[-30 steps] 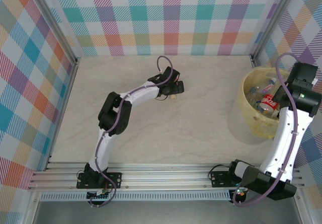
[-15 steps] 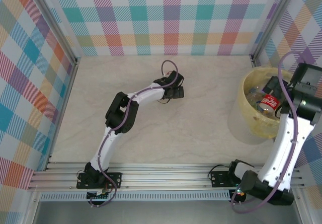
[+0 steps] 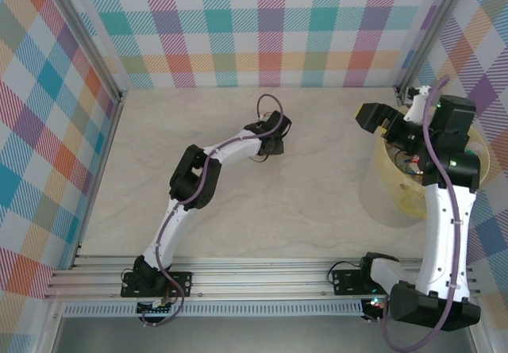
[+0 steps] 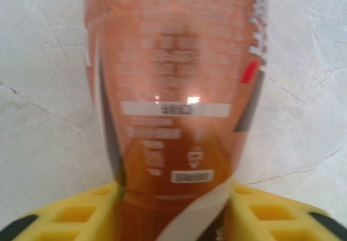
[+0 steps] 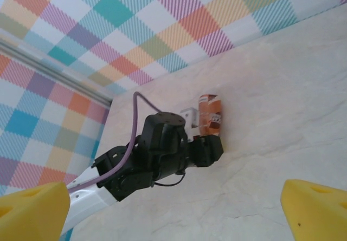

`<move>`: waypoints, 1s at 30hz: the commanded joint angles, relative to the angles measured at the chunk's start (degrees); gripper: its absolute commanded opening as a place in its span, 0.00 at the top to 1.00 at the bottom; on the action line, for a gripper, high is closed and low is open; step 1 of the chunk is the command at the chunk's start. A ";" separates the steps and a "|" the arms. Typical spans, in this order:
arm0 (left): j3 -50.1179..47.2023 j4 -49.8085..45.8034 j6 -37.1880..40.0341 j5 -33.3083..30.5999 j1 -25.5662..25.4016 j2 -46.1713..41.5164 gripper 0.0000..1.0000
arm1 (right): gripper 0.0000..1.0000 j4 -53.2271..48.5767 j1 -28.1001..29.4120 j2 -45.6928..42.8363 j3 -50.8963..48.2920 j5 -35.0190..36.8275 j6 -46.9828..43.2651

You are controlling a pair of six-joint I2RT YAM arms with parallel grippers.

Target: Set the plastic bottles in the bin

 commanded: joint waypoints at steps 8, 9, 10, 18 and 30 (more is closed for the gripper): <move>-19.17 12.11 4.21 7.33 -0.44 -20.55 0.71 | 0.00 11.15 11.51 8.69 -1.23 4.59 7.02; -22.60 15.52 5.08 9.26 -0.48 -23.99 0.71 | 0.00 13.17 12.43 9.47 -2.14 5.38 8.57; -25.62 17.82 6.06 11.47 -0.37 -27.50 0.71 | 0.00 15.21 13.23 10.34 -2.89 5.48 10.22; -40.90 28.24 8.34 29.72 0.32 -47.26 0.71 | 0.00 23.10 18.25 19.12 -1.21 0.86 13.58; -42.57 34.00 5.59 42.42 0.41 -51.15 0.71 | 0.00 46.57 24.03 24.80 -3.02 -11.34 21.94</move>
